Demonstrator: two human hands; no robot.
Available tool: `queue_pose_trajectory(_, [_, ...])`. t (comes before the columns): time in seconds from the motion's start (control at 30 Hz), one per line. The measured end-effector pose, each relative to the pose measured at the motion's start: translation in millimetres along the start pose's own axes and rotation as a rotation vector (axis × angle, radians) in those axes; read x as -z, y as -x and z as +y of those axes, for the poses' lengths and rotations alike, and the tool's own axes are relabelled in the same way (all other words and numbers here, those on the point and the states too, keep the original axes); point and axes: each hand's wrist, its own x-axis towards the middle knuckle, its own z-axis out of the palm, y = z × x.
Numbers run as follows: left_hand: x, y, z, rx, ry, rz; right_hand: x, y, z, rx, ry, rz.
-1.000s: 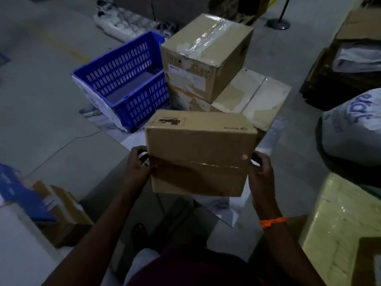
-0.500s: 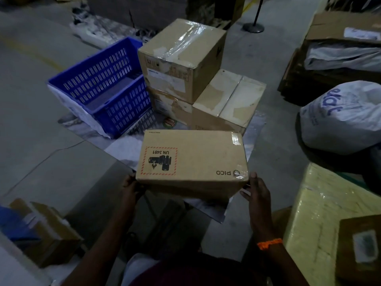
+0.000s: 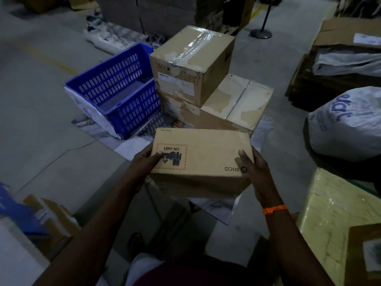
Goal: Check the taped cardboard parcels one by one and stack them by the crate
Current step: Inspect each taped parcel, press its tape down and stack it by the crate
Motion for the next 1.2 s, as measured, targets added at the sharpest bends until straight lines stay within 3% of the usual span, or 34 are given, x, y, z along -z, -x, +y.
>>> queue_pose_trajectory(0.13, [16,15,-8,-0.015,0.138,0.032,-12,8,2,0.026,-0.010,-0.018])
queue_pose_trajectory(0.43, [47,38,-43,-0.100,0.332,0.126,-24,33,10,-0.049,-0.316,0.051])
queue_pose_trajectory(0.53, [39,41,-63,-0.050,0.433,0.156,-16,36,14,-0.064,-0.268,0.072])
queue_pose_trajectory(0.8, [21,54,-106,0.182,0.418,0.252,0,51,48,-0.092,-0.129,0.093])
queue_pose_trajectory(1.2, [1,62,-118,0.171,0.243,0.228,24,60,83,-0.114,0.072,0.155])
